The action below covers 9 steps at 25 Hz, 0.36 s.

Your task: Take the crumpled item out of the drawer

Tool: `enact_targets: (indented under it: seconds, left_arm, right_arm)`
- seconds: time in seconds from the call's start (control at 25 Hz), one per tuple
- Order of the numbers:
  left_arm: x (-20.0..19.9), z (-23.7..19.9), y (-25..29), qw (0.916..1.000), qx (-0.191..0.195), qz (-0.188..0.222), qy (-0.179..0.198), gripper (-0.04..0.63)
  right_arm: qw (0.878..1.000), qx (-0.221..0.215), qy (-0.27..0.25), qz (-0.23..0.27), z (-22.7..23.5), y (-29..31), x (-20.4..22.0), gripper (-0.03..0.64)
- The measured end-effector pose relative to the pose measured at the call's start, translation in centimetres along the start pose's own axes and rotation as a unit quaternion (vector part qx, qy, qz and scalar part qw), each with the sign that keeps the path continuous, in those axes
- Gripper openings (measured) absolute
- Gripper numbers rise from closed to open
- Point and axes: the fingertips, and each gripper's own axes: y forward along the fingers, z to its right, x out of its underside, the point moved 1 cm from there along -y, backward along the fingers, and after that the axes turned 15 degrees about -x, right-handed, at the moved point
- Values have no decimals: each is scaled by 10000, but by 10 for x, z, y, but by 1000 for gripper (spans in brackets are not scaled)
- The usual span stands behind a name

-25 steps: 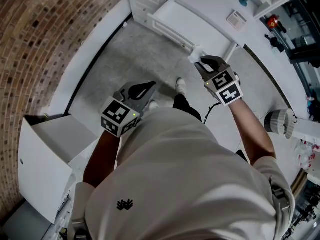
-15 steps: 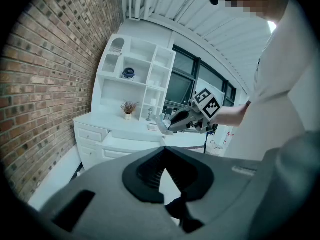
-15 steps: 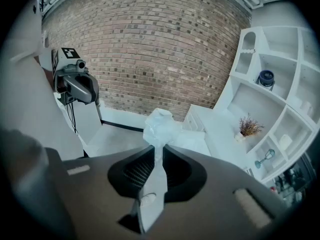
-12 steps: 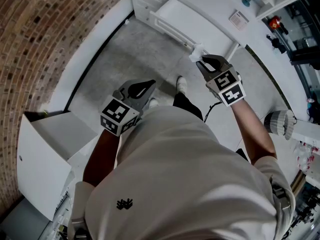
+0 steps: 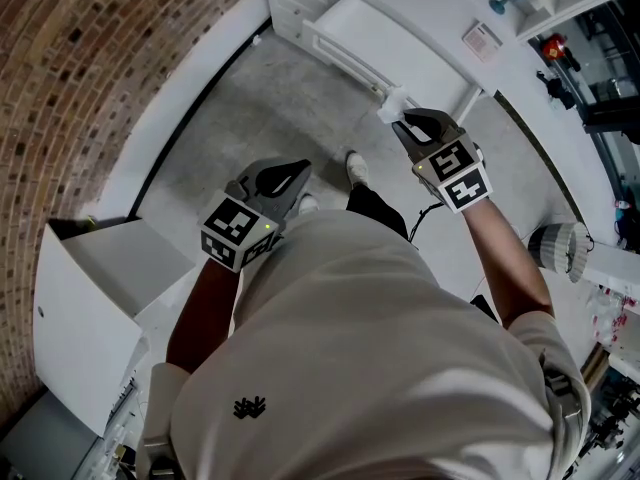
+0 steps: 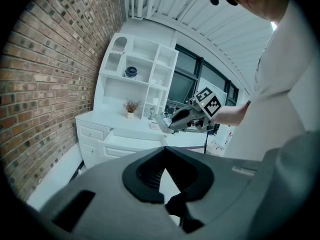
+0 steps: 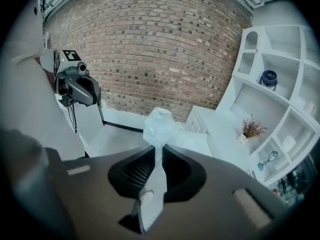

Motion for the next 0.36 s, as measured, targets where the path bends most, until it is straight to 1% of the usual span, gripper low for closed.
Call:
enact_targets:
  seconds: [0.36]
  left_arm:
    - [-4,-7,12,10000,-62,1,-1,6]
  right_arm:
    - [10000,6,-27,41,17,4,-1,52]
